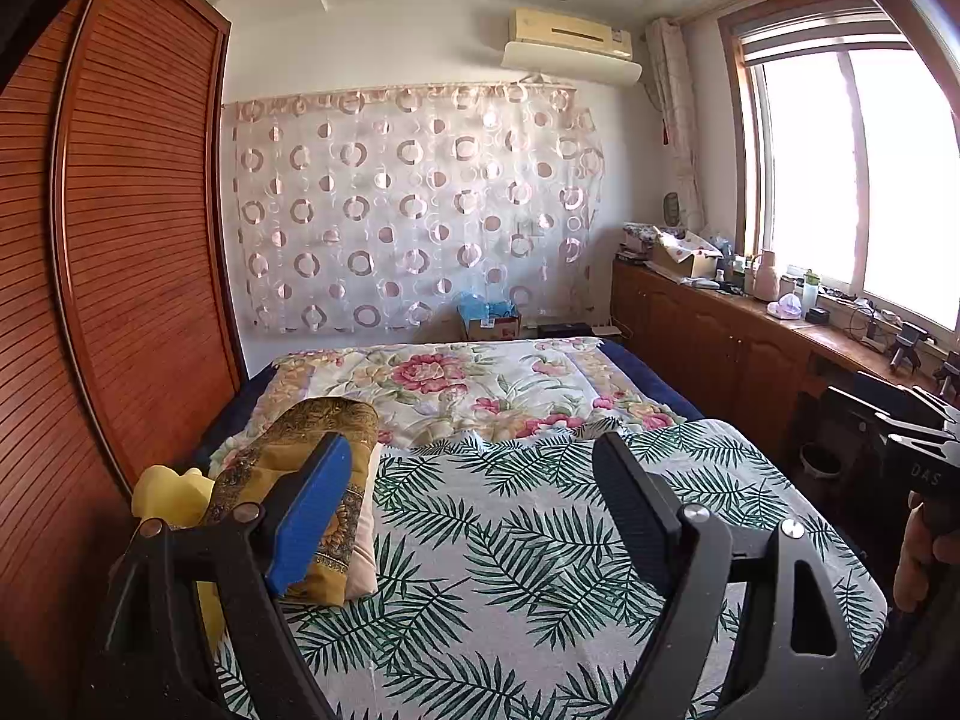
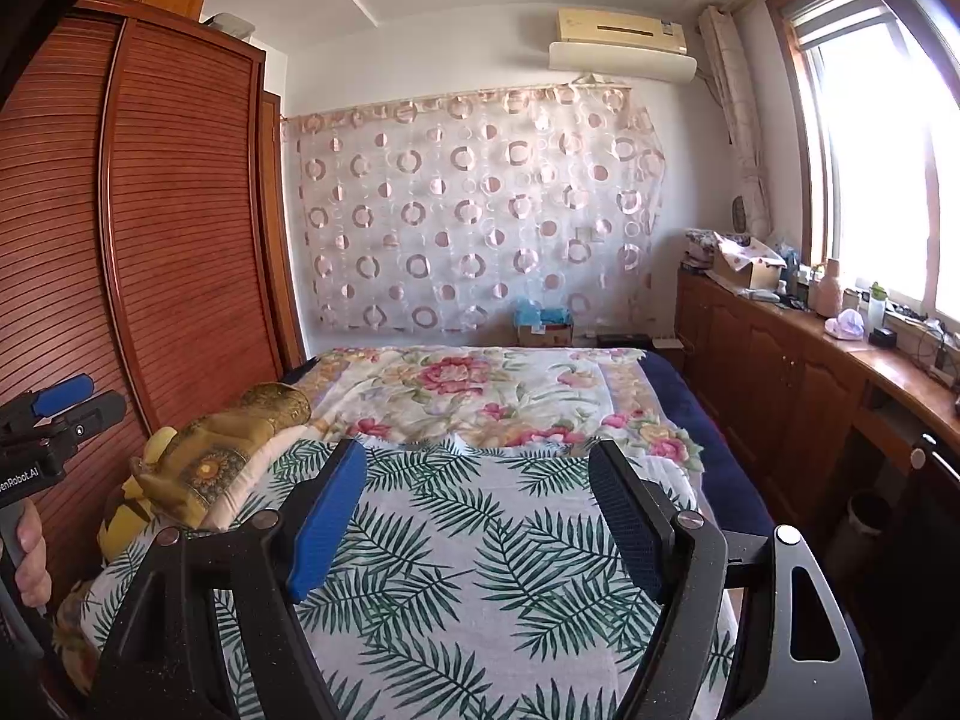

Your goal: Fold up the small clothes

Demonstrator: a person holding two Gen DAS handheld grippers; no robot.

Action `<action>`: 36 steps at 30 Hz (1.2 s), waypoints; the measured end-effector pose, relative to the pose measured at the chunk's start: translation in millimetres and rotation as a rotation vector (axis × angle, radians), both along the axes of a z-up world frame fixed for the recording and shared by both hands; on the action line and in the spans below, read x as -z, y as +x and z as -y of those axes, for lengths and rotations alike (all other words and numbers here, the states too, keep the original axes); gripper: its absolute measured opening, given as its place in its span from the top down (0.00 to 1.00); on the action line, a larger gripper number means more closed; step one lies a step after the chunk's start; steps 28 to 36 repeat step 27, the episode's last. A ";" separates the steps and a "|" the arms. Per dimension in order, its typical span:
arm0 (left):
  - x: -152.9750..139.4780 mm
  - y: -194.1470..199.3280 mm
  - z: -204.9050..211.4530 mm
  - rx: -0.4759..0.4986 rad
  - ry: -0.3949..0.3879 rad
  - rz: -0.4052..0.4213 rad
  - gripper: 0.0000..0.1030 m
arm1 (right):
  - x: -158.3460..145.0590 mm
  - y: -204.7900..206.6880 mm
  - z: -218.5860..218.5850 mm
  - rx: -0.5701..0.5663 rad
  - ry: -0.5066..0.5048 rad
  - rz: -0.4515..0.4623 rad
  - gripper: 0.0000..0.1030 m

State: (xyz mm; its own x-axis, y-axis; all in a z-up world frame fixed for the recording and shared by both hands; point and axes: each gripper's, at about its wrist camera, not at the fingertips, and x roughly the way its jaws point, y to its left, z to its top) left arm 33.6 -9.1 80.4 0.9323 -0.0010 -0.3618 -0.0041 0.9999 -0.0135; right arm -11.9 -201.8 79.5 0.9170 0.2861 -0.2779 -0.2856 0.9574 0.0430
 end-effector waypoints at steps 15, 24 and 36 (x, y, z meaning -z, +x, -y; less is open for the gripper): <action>2.8 -0.1 0.8 0.000 0.002 0.001 0.19 | -1.6 0.0 2.1 -0.002 0.002 0.002 0.24; 4.1 -0.3 1.4 0.000 0.003 0.001 0.19 | -0.4 -0.9 2.0 -0.002 0.001 0.003 0.24; 4.6 -0.3 1.6 0.001 0.002 0.001 0.19 | 0.0 -1.0 2.2 -0.002 0.003 0.002 0.24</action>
